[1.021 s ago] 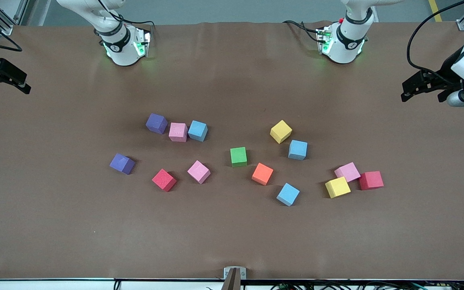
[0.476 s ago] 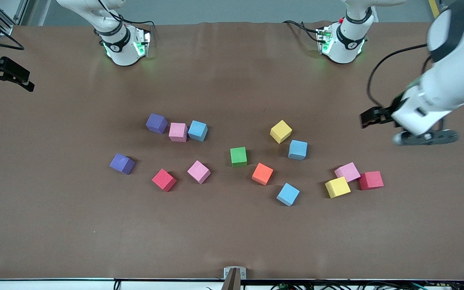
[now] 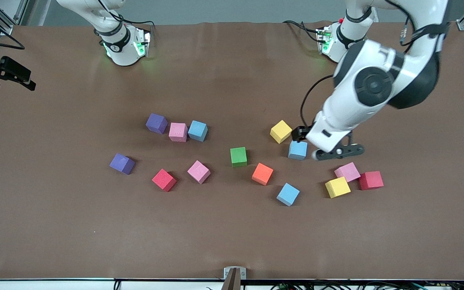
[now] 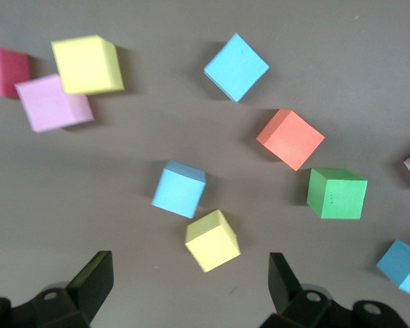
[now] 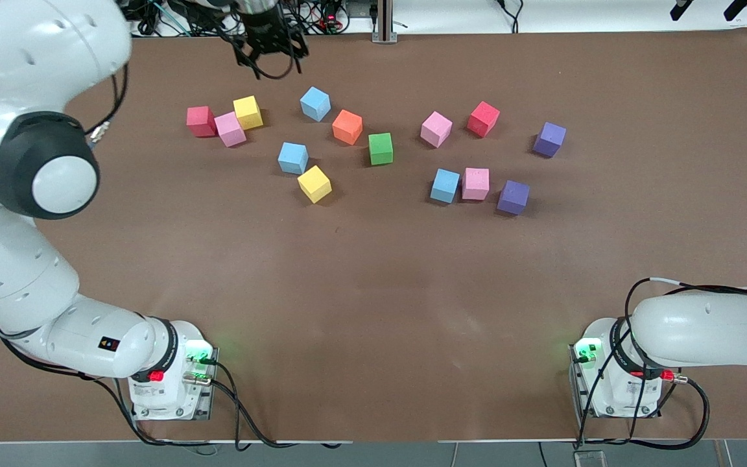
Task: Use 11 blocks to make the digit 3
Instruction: 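Reach the left gripper to the yellow cube while the right gripper reaches purple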
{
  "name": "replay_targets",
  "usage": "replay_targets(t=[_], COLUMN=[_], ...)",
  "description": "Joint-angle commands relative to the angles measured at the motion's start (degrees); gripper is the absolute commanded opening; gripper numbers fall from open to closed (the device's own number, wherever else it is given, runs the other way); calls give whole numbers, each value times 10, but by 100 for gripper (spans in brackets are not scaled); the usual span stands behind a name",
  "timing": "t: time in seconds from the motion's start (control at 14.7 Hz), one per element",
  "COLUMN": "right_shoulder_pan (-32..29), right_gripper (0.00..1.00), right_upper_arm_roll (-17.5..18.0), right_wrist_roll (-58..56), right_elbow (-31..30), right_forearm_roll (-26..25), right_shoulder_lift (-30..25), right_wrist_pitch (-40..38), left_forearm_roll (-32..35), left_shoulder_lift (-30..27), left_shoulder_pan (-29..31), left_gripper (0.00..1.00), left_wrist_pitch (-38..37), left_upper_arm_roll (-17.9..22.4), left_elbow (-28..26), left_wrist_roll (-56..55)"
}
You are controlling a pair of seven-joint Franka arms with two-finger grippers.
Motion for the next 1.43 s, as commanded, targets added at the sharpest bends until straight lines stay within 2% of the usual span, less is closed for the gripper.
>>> replay_targets(t=[0.0, 0.27, 0.61, 0.75, 0.95, 1.16, 1.36], right_shoulder_pan=[-5, -4, -2, 2, 27, 66, 108], right_gripper=[100, 100, 100, 100, 100, 100, 100], right_upper_arm_roll=[1, 1, 1, 2, 4, 6, 6], right_wrist_roll=[-5, -7, -12, -12, 7, 143, 221], right_elbow=[-3, 8, 29, 44, 38, 38, 31], right_forearm_roll=[9, 5, -36, -57, -55, -52, -50], right_shoulder_lift=[-9, 19, 132, 150, 160, 175, 182], right_wrist_pitch=[-4, -3, 59, 67, 81, 91, 100], left_forearm_roll=[13, 13, 12, 12, 12, 12, 14], left_shoulder_lift=[-3, -10, -1, 9, 27, 47, 65], left_shoulder_pan=[-16, -40, -62, -64, -66, -65, -72], left_gripper=[100, 100, 100, 100, 100, 100, 97], left_wrist_pitch=[69, 183, 243, 259, 260, 274, 286], left_upper_arm_roll=[3, 3, -2, -2, -3, -3, -2], left_elbow=[-80, -196, -251, -261, -262, -262, -263], left_wrist_roll=[-62, -212, -366, -377, -384, -396, -407])
